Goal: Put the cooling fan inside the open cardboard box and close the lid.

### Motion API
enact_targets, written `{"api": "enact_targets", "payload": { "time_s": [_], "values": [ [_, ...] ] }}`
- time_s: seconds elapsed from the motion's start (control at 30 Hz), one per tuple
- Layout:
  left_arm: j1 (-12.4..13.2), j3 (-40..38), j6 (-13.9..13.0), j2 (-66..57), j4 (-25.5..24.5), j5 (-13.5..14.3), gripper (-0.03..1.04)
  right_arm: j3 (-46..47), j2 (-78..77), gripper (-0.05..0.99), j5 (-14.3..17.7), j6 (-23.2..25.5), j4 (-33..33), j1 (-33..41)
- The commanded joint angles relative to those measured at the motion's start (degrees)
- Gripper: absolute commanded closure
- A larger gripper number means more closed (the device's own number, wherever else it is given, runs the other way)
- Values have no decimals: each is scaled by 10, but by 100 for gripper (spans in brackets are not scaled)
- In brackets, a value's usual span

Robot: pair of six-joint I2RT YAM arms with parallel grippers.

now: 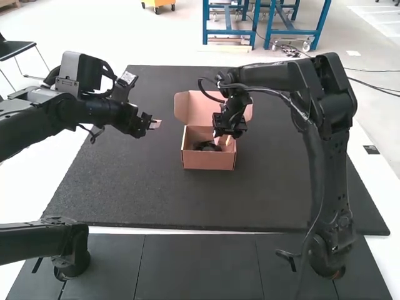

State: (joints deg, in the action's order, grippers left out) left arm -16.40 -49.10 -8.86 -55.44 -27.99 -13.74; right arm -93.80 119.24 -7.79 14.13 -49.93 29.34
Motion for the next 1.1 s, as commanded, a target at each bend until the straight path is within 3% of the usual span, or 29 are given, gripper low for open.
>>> {"api": "enact_targets", "payload": {
  "time_s": [0.0,0.03,0.13,0.3,0.57,0.8,1.07],
  "values": [
    [3,3,23,10,11,3,5,-41,-2,38,-8,-22,-13,-3],
    [3,3,25,9,14,9,5,-57,-2,30,-9,-26,-25,-1],
    [3,0,42,-3,21,23,5,-103,-6,21,-13,-48,-58,-2],
    [4,-25,59,-33,16,40,5,-156,-30,20,-26,-97,-90,-4],
    [4,-93,66,-107,14,60,5,-140,-113,17,-9,-190,-98,-15],
    [3,-131,96,-173,24,91,5,-17,-219,17,34,-258,-17,-58],
    [2,-138,101,-225,58,136,5,108,-294,18,14,-254,77,-101]
  ]
}}
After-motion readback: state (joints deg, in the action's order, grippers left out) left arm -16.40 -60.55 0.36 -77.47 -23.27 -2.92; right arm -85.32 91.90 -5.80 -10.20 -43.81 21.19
